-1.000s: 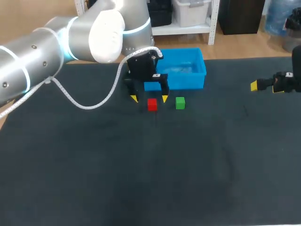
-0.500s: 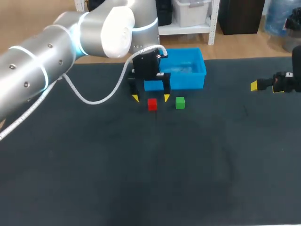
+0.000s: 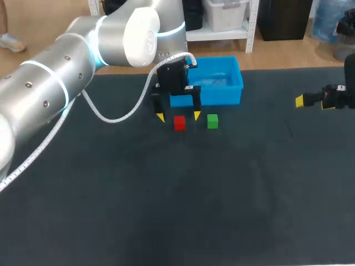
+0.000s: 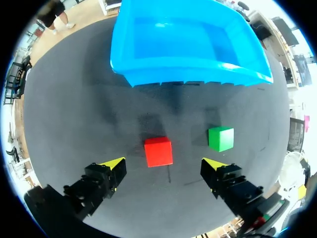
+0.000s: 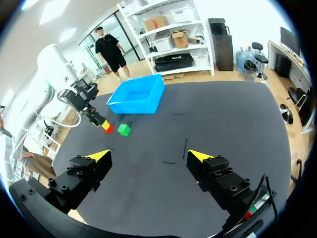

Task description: Use the left arm to pick the red cube and place it into the blue plastic box first, then use the right arm to grasp the green cube and put it into the same blue plastic box after the first action is fully finished.

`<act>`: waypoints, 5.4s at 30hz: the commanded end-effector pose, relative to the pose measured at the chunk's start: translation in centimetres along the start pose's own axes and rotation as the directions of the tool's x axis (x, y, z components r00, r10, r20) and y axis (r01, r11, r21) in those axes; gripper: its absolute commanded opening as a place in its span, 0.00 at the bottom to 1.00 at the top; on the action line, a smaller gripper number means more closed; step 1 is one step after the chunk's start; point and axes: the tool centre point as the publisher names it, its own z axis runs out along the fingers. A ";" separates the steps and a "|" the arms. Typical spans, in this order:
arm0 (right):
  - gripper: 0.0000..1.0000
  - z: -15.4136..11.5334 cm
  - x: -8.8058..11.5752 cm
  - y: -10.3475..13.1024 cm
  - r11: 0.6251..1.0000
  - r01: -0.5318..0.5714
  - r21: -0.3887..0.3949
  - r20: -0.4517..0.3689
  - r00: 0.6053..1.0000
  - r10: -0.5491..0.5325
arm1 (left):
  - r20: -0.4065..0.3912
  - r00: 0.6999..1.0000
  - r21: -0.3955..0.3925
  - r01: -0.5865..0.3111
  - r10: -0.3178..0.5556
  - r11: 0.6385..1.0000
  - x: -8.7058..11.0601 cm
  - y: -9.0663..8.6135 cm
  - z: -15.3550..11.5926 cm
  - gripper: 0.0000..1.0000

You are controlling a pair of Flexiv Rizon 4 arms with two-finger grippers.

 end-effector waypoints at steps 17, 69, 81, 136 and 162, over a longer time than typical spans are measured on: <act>1.00 0.0 0.0 0.0 1.000 0.000 0.002 -0.001 1.000 0.000 | -0.097 0.995 -0.016 0.030 -0.032 0.999 0.4 1.2 1.7 1.00; 1.00 0.0 0.0 0.0 1.000 0.000 0.002 -0.001 1.000 0.000 | -0.132 0.991 -0.021 -0.009 0.007 1.000 -1.1 0.4 2.6 0.60; 1.00 0.0 0.0 0.0 1.000 0.000 0.002 -0.001 1.000 0.000 | -0.136 0.991 -0.019 -0.007 0.004 1.000 -1.1 0.5 2.8 0.00; 1.00 0.0 0.0 0.0 1.000 0.000 0.002 -0.001 1.000 0.000 | 0.128 0.992 0.062 -0.018 0.010 0.998 -2.3 0.2 -8.0 0.00; 1.00 0.0 0.0 0.0 1.000 0.000 0.002 -0.001 1.000 0.000 | 0.274 0.957 0.067 -0.114 0.091 0.991 -6.9 -0.5 -12.3 0.00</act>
